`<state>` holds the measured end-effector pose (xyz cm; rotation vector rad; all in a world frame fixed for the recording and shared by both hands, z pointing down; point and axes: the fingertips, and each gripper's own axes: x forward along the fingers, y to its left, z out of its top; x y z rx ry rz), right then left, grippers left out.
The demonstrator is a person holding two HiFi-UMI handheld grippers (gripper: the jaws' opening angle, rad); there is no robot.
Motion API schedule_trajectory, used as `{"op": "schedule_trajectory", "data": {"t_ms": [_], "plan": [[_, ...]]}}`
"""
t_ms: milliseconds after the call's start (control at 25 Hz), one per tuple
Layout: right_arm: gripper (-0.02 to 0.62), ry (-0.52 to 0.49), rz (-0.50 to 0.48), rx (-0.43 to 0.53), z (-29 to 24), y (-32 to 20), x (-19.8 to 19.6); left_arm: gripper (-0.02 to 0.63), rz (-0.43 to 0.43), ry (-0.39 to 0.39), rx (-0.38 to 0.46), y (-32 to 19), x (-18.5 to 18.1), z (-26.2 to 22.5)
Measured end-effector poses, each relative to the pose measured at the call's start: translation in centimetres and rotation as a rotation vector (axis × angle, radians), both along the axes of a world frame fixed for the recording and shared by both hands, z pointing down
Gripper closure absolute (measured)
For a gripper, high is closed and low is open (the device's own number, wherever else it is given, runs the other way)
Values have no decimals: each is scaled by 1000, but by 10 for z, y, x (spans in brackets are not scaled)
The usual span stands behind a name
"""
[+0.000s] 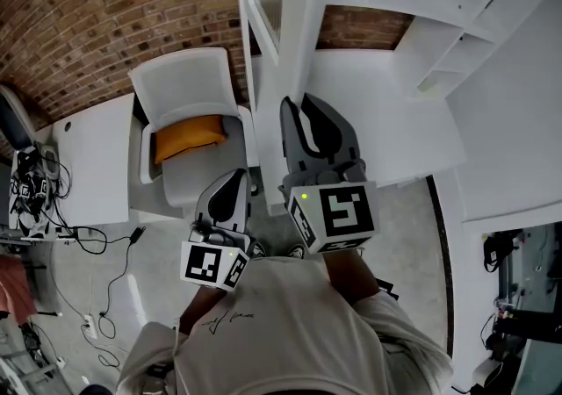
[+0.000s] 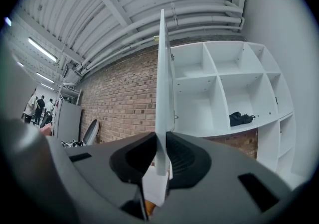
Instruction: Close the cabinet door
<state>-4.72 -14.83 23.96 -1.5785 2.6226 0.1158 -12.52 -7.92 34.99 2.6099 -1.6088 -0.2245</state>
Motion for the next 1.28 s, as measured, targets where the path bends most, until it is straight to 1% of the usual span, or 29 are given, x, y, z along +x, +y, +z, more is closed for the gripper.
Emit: {"op": "schedule_trajectory", "data": {"t_ms": [680,1160,1280], "plan": [[528,0,25,-4,2,-6,19,591,-13,1,-23,2,0,8],[528,-11,64,-1,3,-12,35,591,7,-23,-34,-3,4,13],[528,-15,70,1,2,-15,40,591,3,-20,-25,-4,2,11]]}}
